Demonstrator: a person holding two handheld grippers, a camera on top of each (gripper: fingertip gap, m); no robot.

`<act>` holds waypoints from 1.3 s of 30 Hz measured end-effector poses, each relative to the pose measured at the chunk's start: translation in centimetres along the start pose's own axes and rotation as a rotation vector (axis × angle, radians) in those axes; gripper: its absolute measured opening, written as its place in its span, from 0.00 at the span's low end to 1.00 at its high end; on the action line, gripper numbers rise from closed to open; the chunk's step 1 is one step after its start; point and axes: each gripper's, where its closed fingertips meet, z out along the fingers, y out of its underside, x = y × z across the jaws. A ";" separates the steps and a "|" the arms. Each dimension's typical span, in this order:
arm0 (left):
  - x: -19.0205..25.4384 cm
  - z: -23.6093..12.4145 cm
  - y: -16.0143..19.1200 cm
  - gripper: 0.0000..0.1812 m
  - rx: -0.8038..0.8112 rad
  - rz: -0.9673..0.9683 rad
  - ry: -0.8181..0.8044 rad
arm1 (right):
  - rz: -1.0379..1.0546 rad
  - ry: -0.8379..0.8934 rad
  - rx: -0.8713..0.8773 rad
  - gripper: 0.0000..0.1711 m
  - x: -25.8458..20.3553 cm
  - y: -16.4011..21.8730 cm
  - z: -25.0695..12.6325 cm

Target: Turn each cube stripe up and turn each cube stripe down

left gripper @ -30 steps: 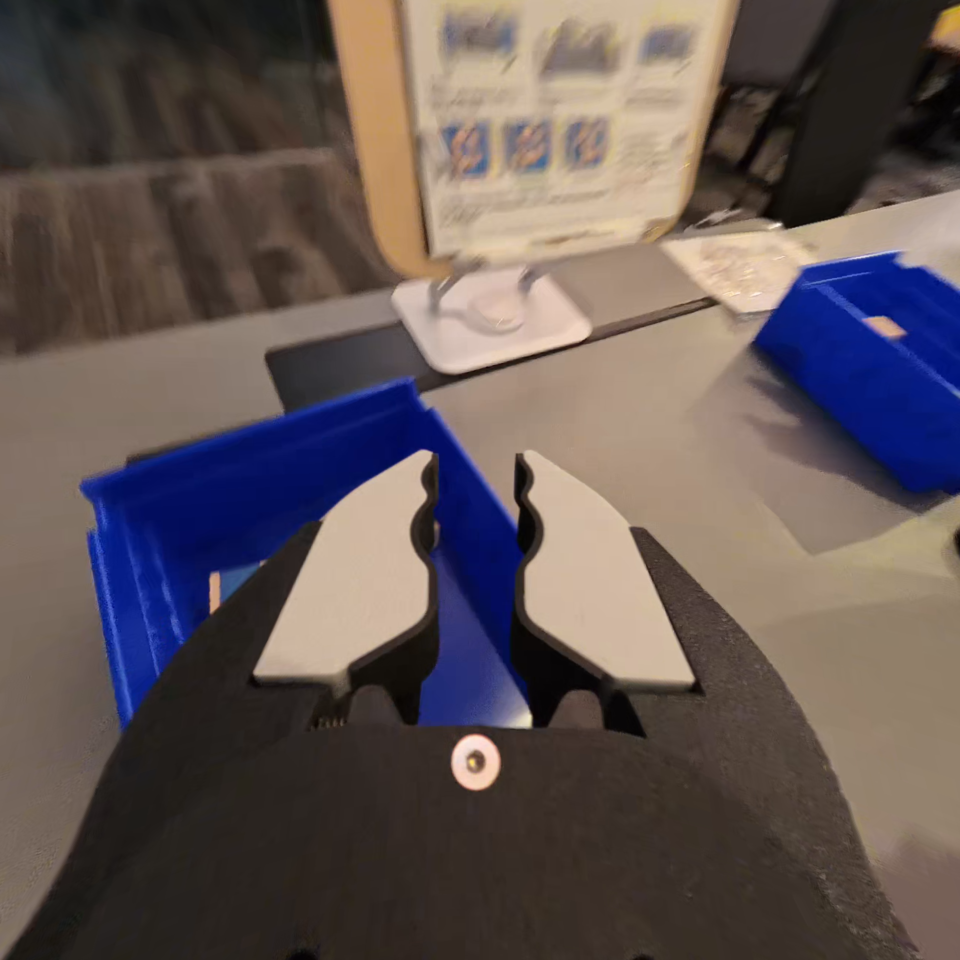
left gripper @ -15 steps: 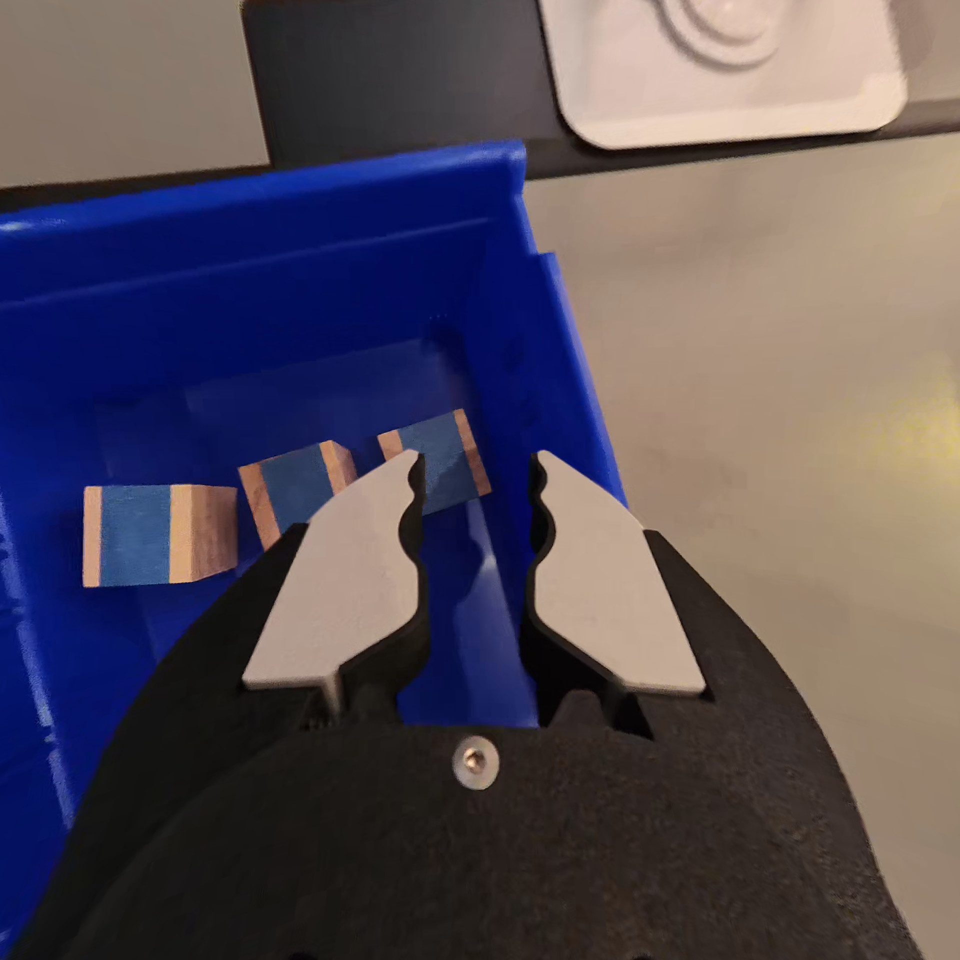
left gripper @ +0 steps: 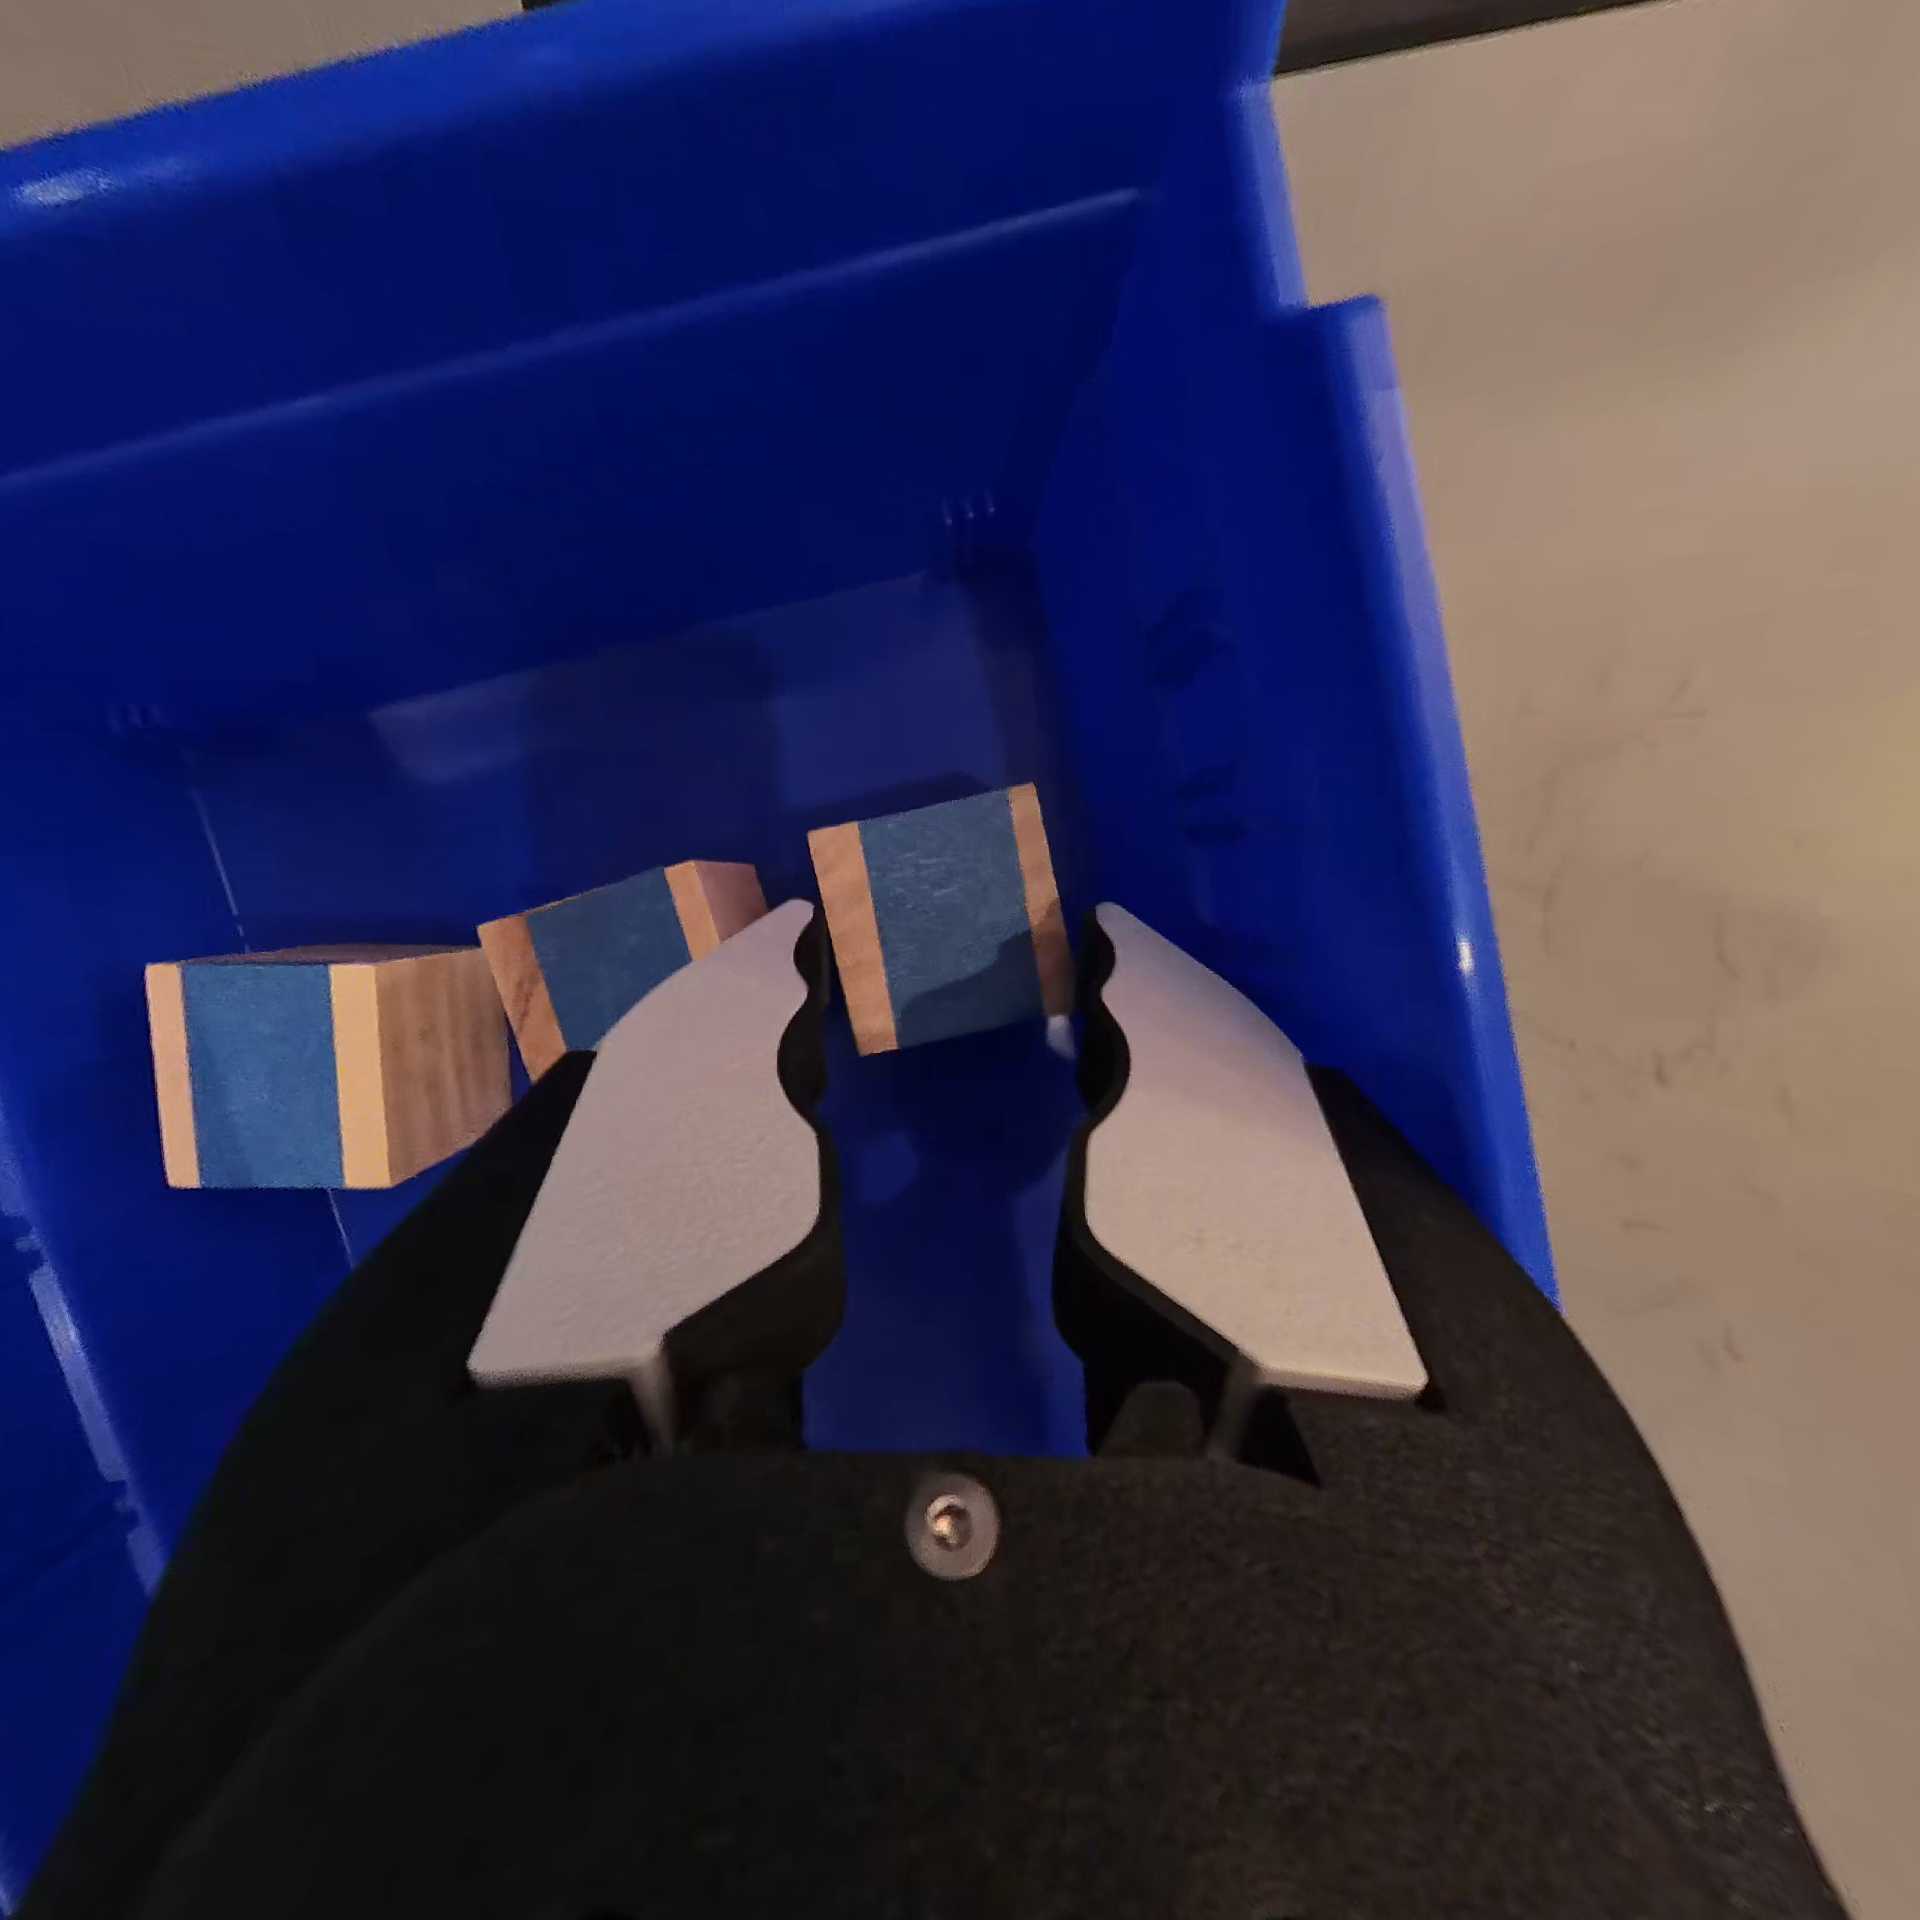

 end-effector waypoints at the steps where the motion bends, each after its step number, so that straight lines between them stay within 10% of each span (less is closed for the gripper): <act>1: 0.0 0.1 0.0 0.25 -0.002 0.015 -0.009 | -0.004 -0.001 -0.003 0.38 -0.1 0.0 0.0; 9: 0.6 -1.3 0.3 0.24 -0.022 0.047 0.051 | -0.045 0.006 -0.034 0.38 -0.6 0.3 0.5; 15: 2.4 -9.7 -2.4 0.24 0.209 0.104 0.144 | -0.138 0.018 0.070 0.38 -2.6 -2.4 0.7; 23: 17.5 -22.8 -3.2 0.24 0.534 0.279 0.878 | -0.378 -0.346 0.636 0.41 -18.7 -10.0 -0.9; 29: 25.4 -24.6 -1.3 0.24 0.447 0.330 1.236 | -0.336 -0.236 0.855 0.42 -22.6 -11.3 -1.9; 39: 28.4 -24.7 -0.4 0.24 0.413 0.350 1.309 | -0.280 -0.188 1.054 0.28 -22.4 -11.7 -5.1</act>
